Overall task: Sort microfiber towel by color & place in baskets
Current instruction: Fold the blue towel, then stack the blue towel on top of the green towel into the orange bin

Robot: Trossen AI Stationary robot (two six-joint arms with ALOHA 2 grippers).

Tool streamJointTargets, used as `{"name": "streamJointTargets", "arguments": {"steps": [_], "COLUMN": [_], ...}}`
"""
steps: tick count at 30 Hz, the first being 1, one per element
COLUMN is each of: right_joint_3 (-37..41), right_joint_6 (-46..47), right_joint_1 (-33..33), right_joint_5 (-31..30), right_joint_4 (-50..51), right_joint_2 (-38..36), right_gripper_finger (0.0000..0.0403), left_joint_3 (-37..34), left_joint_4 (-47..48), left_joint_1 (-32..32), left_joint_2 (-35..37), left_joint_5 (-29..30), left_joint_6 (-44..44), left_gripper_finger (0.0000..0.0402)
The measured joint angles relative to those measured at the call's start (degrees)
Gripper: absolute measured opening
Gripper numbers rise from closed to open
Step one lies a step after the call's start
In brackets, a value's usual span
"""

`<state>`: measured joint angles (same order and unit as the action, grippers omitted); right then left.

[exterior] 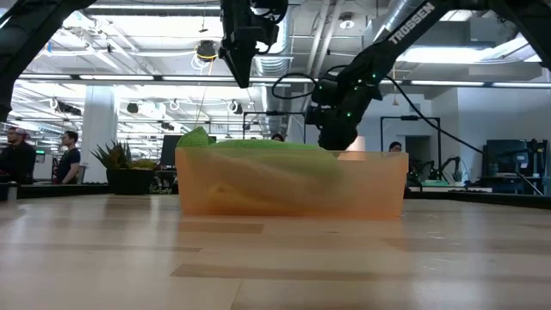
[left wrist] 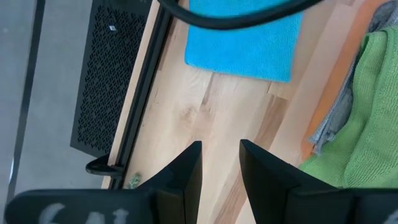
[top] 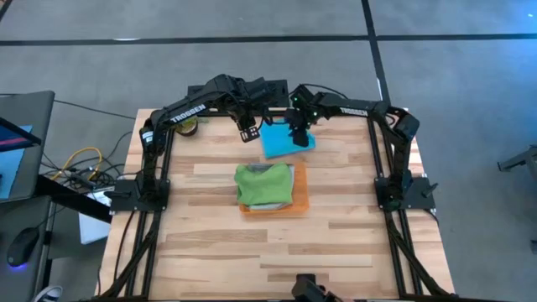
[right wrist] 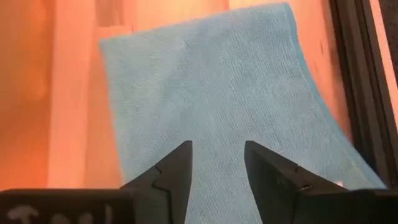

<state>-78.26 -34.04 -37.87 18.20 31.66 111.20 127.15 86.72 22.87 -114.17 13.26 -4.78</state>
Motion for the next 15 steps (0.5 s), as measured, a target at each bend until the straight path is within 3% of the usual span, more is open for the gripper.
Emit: {"name": "streamJointTargets", "arguments": {"steps": [8,15], "right_joint_3": [-0.04,-0.04], "right_joint_6": [1.90,1.10], "right_joint_1": [2.75,5.66], "right_joint_5": [-0.70,-9.70], "right_joint_4": [-0.32,-0.62], "right_joint_2": [0.44,0.44], "right_gripper_finger": [0.0171,0.0193], "left_joint_3": [0.00,0.00], "left_joint_4": [0.02,0.02], "left_joint_1": [0.00,0.00], "left_joint_2": [0.00,0.00], "left_joint_5": [0.00,0.00], "left_joint_6": [-0.12,-0.12], "left_gripper_finger": [0.0100,0.0100]}}
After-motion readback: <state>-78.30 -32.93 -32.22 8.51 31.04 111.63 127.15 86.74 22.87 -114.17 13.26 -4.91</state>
